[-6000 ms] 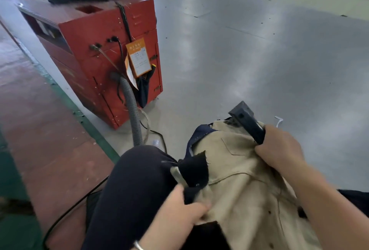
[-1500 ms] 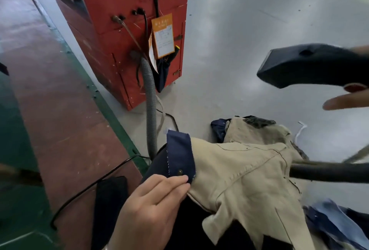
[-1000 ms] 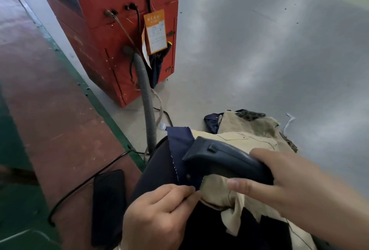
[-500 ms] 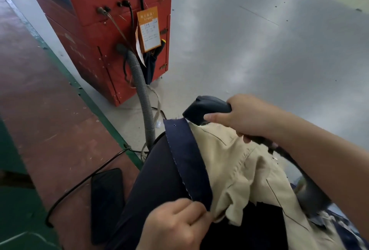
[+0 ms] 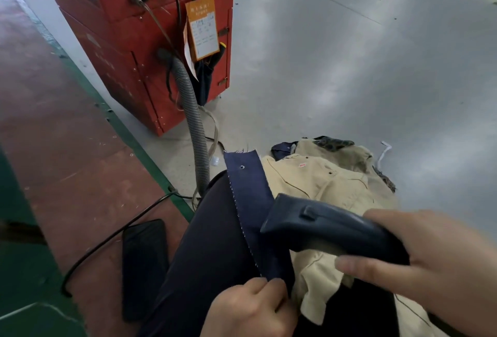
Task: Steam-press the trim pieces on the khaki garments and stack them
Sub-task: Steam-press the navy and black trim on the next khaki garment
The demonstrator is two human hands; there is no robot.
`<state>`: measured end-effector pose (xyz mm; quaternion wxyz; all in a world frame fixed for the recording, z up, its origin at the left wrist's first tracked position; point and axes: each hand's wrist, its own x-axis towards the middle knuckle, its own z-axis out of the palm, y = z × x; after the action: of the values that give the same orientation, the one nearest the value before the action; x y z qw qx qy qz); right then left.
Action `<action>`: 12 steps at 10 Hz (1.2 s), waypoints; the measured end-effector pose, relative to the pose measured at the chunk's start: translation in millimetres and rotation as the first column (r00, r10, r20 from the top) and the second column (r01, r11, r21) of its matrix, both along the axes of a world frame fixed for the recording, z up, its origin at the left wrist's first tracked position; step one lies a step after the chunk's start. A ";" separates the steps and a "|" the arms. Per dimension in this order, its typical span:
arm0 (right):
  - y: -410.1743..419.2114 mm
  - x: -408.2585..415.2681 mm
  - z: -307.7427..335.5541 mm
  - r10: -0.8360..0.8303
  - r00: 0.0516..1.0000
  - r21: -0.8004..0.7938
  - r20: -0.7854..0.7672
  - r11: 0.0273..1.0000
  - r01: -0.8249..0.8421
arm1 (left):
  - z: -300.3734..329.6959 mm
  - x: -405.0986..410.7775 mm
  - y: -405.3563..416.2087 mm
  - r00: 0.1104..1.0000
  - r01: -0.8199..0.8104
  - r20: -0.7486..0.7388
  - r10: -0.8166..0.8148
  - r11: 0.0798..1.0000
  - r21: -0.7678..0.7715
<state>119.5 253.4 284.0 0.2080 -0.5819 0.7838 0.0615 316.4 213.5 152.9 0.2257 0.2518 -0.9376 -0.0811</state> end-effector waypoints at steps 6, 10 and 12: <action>-125.3 -10.2 -9.6 -0.172 0.948 0.055 0.269 0.985 0.163 | -7.8 4.9 -11.0 0.973 0.158 0.123 -0.196 0.952 0.262; -68.9 -19.4 12.5 -0.101 0.966 -0.044 0.238 0.992 0.115 | 17.2 8.6 6.2 0.857 -0.228 0.513 0.047 0.927 0.297; -37.0 -5.4 1.9 -0.093 0.982 0.048 0.164 0.995 0.086 | 24.5 -4.4 -15.8 0.977 -0.167 0.115 0.178 0.981 -0.097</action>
<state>114.1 216.4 285.9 0.2869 -0.5449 0.7877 0.0193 312.0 197.7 177.4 0.1845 0.3266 -0.9270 -0.0050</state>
